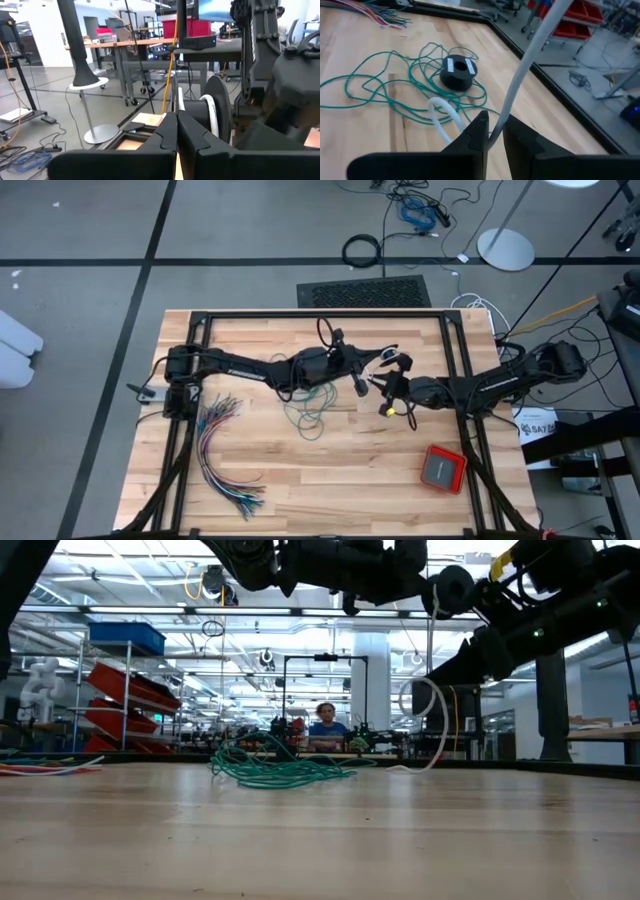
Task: Coil cords
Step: Coil the white wire onto the spool
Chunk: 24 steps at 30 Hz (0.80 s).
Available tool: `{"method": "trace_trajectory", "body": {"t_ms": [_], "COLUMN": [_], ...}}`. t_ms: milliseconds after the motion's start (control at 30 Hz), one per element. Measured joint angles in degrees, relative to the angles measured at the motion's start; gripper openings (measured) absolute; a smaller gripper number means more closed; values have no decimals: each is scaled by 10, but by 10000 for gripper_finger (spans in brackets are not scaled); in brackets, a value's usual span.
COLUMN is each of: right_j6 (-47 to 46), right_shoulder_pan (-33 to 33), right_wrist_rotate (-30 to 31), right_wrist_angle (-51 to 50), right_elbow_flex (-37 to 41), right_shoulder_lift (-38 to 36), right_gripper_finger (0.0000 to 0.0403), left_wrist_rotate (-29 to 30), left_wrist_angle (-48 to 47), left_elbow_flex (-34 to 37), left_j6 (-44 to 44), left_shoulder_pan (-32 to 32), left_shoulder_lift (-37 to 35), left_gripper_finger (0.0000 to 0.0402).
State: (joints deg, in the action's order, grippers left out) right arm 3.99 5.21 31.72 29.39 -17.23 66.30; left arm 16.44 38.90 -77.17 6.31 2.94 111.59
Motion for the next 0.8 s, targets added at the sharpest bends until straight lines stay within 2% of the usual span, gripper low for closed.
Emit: {"method": "trace_trajectory", "body": {"t_ms": [67, 233, 500, 800], "right_j6": [10, 25, 26, 10], "right_shoulder_pan": [8, 30, 34, 34], "right_wrist_rotate": [4, 62, 117, 214], "right_wrist_angle": [6, 8, -19, -72], "right_elbow_flex": [0, 0, 0, 0], "right_shoulder_lift": [0, 0, 0, 0], "right_gripper_finger": [41, 41, 41, 41], "left_wrist_rotate": [1, 2, -6, -25], "left_wrist_angle": [-2, 2, 2, -96], "left_elbow_flex": [0, 0, 0, 0], "left_j6": [0, -15, -16, -23], "left_shoulder_pan": [0, 1, -1, -13], "left_shoulder_lift": [0, 0, 0, -20], "left_gripper_finger": [0, 0, 0, 0]}}
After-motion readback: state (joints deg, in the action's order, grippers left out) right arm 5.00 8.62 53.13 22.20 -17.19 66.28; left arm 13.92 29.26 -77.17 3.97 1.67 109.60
